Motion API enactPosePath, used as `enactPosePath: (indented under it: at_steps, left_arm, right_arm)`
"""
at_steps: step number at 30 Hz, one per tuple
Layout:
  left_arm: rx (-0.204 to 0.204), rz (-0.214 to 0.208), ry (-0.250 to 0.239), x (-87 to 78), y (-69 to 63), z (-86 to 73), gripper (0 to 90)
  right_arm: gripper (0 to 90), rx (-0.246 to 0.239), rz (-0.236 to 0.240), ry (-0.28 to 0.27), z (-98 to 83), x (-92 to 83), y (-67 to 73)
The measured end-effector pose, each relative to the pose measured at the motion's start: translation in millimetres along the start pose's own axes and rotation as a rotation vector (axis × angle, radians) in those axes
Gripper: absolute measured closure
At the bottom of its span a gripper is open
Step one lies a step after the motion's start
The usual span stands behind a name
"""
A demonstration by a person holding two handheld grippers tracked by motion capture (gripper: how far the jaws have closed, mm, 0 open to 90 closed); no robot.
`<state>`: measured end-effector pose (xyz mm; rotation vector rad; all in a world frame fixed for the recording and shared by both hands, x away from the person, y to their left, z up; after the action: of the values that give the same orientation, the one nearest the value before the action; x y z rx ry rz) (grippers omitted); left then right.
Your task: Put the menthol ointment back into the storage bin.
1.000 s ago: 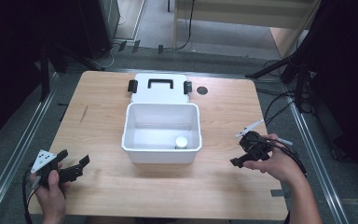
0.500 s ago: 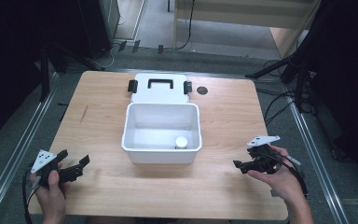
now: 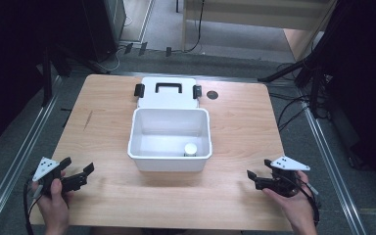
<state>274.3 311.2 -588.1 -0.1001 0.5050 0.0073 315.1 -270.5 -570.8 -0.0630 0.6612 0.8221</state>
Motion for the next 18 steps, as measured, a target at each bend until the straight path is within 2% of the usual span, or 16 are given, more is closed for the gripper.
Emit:
enactPosePath:
  at_steps: [3,6,9,18]
  left_arm:
    - [0.000,0.000,0.001,-0.1,0.1,0.0,6.8]
    - [-0.001,-0.001,0.001,-0.1,0.2,0.0,6.8]
    - [-0.003,-0.003,0.003,-0.2,0.3,-0.1,6.8]
    - [-0.004,-0.003,0.004,-0.1,0.3,-0.1,6.8]
  right_arm:
    - [18.4,-0.006,-0.002,-0.076,-2.6,-4.4,0.6]
    - [17.7,0.009,-0.014,-0.148,-4.8,-9.5,-0.8]
    - [17.2,0.028,-0.053,-0.205,-9.0,-14.4,-6.9]
    - [15.8,0.078,-0.198,-0.317,-18.9,-33.3,-28.3]
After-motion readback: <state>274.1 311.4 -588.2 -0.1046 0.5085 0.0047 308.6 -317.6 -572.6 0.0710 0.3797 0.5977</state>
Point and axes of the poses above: each handheld gripper's, and its own axes: x roughly forward along the jaws, z roughly out of its top, y roughly to its left, the point moved 8 cm from there along x, roughly forward along the jaws, and after that the axes turned 15 degrees about z, right-handed, at the moved point
